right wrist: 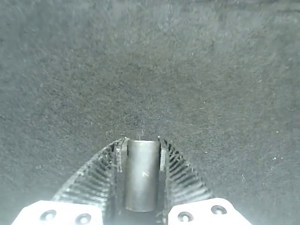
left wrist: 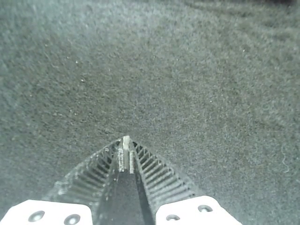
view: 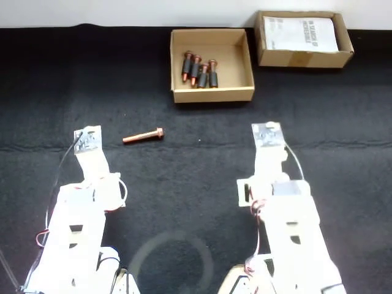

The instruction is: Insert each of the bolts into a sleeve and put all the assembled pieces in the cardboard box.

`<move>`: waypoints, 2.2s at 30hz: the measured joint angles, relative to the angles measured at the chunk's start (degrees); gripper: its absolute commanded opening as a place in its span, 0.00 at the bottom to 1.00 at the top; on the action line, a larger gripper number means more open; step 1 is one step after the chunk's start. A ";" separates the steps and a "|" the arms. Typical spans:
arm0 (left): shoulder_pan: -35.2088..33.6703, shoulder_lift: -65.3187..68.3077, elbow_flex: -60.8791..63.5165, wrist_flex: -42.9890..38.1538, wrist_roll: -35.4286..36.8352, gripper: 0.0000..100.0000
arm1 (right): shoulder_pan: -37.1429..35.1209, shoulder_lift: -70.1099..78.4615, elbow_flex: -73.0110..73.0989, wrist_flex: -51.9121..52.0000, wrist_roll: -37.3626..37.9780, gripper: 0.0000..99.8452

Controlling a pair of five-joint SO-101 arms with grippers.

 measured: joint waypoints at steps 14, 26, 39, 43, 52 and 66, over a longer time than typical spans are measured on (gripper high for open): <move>-1.58 0.00 -2.20 4.22 0.00 0.18 | -3.16 7.82 -6.07 -0.09 2.55 0.12; -1.58 0.00 -2.20 4.40 0.00 0.18 | -3.25 8.26 -6.07 -0.53 2.64 0.12; -1.58 0.00 -2.20 4.40 0.00 0.18 | -3.25 22.77 -12.66 -2.11 2.64 0.12; -1.58 0.00 -2.20 4.40 0.00 0.18 | -3.25 24.88 -12.92 -2.11 2.64 0.12; -1.58 0.00 -2.20 4.40 0.00 0.18 | -3.16 30.51 -14.42 -2.20 2.64 0.12; -3.69 0.00 -2.20 4.40 0.00 0.18 | -2.81 40.18 -21.71 -0.70 2.64 0.01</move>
